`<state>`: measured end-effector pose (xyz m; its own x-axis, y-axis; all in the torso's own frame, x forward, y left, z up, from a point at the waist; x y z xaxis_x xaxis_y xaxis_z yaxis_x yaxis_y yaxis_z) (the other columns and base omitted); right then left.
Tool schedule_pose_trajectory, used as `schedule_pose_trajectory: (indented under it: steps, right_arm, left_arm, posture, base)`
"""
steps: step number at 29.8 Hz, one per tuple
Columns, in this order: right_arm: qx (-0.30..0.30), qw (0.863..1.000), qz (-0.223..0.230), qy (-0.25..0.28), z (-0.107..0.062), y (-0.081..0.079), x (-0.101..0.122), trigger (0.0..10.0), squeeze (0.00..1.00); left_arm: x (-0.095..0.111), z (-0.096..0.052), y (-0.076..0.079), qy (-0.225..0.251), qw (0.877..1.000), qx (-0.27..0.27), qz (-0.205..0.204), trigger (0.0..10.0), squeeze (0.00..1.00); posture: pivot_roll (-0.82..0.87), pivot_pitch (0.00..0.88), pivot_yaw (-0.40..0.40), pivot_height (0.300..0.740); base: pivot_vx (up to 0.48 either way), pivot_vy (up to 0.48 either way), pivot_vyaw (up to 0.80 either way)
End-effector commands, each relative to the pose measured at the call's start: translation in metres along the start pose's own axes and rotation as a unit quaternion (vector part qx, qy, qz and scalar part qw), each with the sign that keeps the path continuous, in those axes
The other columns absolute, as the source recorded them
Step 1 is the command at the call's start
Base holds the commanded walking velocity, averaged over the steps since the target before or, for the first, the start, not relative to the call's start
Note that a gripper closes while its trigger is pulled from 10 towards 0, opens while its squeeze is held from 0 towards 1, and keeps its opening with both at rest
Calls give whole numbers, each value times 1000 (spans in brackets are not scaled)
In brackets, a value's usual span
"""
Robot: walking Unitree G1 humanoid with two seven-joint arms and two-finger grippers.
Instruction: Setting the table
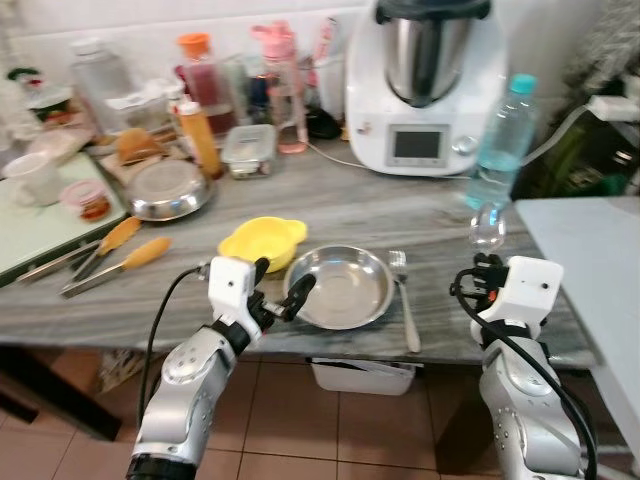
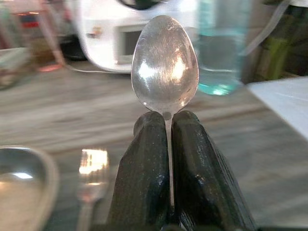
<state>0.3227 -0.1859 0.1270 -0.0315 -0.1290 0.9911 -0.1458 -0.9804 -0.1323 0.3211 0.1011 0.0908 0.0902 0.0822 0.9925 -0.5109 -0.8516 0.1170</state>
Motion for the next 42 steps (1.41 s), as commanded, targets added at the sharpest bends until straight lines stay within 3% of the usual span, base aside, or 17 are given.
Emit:
schedule_pose_trajectory:
  steps: [1, 11, 13, 20, 28, 34, 42]
  right_arm:
    - [0, 1000, -4, 5, 1, 0, 5, 10000, 0]
    - [6, 999, -1, -33, 4, -3, -4, 10000, 0]
    - [-5, 999, -10, -50, 3, 3, -9, 10000, 0]
    - [-14, 994, -29, -103, -7, 15, -30, 10000, 0]
    - [-5, 992, -22, -123, -1, 17, -34, 10000, 0]
    - [14, 990, -22, -135, 5, 13, -37, 10000, 0]
    - [41, 987, -12, -153, 12, 3, -43, 10000, 0]
  left_arm:
    - [9, -2, 3, 9, 1000, -14, 5, 10000, 0]
    - [12, -17, 11, -16, 995, -97, 28, 10000, 0]
    - [18, -19, 18, -21, 990, -136, 29, 10000, 0]
    - [22, -22, 31, -30, 981, -192, 25, 10000, 0]
    - [18, -22, 36, -39, 977, -209, 29, 10000, 0]
    - [13, -24, 42, -53, 969, -238, 41, 10000, 0]
    - [18, -21, 49, -42, 969, -239, 37, 10000, 0]
  posture:
    - [-113, 13, 79, 740]
    - [-101, 37, 82, 740]
    - [-102, 43, 82, 740]
    - [-112, 51, 88, 740]
    - [-120, 57, 92, 740]
    - [-114, 58, 90, 740]
    - [-110, 54, 96, 740]
  base:
    - [0, 0, 0]
    - [0, 0, 0]
    - [0, 0, 0]
    - [0, 0, 0]
    - [0, 0, 0]
    - [0, 0, 0]
    - [0, 0, 0]
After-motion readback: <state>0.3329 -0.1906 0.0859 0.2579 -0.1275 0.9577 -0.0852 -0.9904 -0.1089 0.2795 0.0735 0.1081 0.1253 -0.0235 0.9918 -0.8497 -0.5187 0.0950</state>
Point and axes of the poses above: a point about 5 cm out from each wrist's last joint towards the gripper, its own z axis pointing out of the wrist towards the gripper, its own x axis along the axis of the wrist's last joint, y = z × x, the point moved 5 cm from there along z, pointing out of the wrist towards the gripper, and after that the axes turned 5 degrees about z, right-handed, at the moved point
